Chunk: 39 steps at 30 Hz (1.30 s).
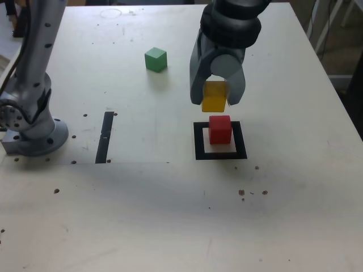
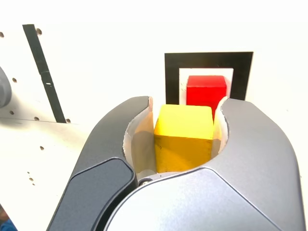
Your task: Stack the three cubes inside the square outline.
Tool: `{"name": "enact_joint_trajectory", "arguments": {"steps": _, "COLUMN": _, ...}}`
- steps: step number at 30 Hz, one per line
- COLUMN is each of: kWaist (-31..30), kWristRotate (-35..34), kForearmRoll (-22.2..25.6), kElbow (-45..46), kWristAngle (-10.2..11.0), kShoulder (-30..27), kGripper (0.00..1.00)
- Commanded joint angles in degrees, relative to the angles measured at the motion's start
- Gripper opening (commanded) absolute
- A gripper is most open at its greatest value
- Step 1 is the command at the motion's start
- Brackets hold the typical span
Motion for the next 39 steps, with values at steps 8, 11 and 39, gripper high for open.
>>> {"name": "enact_joint_trajectory", "arguments": {"steps": 8, "kWaist": 0.9, "kWristRotate": 0.77, "kForearmRoll": 0.53, "kElbow": 0.48, "kWristAngle": -0.93, "kShoulder": 0.76, "kGripper": 0.11}}
{"name": "enact_joint_trajectory", "arguments": {"steps": 11, "kWaist": 0.9, "kWristRotate": 0.79, "kForearmRoll": 0.46, "kElbow": 0.3, "kWristAngle": -1.78, "kShoulder": 1.06, "kGripper": 0.11}}
{"name": "enact_joint_trajectory", "arguments": {"steps": 39, "kWaist": 3.4, "kWristRotate": 1.66, "kForearmRoll": -0.39, "kElbow": -2.33, "kWristAngle": -4.31, "kShoulder": 4.65, "kGripper": 0.13}}
